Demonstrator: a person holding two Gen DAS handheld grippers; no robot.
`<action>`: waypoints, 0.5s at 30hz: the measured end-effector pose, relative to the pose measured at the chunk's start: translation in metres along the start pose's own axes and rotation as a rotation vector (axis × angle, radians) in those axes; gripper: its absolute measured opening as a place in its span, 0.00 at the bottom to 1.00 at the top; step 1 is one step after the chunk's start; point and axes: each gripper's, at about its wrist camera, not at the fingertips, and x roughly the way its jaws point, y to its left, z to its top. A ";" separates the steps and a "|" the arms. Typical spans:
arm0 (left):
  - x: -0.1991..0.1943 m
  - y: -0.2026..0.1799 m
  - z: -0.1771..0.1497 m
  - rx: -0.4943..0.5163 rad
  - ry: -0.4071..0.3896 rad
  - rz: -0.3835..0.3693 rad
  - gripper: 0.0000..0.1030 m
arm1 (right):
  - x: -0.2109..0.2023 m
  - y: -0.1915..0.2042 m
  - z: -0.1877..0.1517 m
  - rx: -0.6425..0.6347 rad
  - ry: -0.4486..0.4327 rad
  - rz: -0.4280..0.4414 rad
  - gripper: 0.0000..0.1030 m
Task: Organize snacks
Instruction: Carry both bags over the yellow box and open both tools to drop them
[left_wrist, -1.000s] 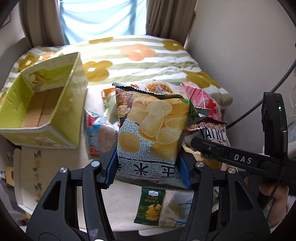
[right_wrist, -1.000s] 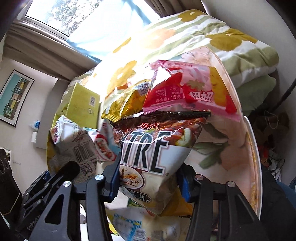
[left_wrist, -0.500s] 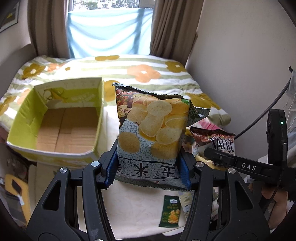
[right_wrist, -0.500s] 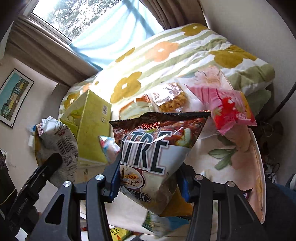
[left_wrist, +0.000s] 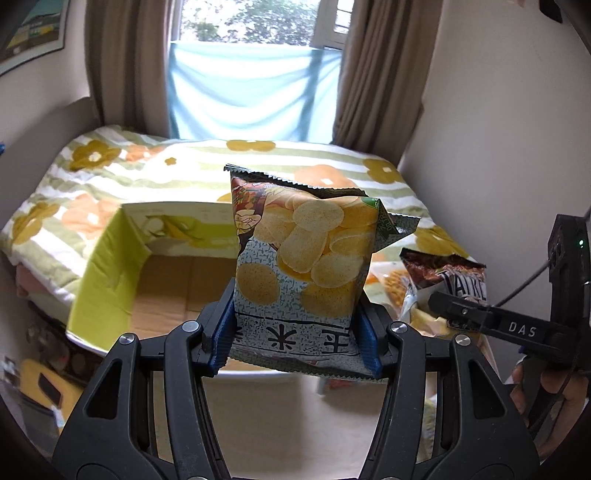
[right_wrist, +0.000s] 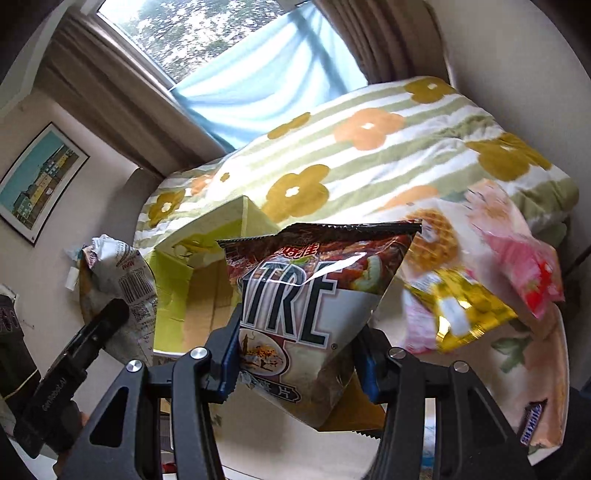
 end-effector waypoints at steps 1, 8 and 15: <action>0.000 0.009 0.003 -0.005 -0.002 0.008 0.51 | 0.005 0.008 0.003 -0.013 0.000 0.005 0.46; 0.012 0.083 0.026 -0.036 0.017 0.070 0.51 | 0.055 0.080 0.034 -0.100 0.020 0.053 0.46; 0.051 0.154 0.039 -0.039 0.107 0.098 0.51 | 0.115 0.134 0.041 -0.129 0.074 0.059 0.46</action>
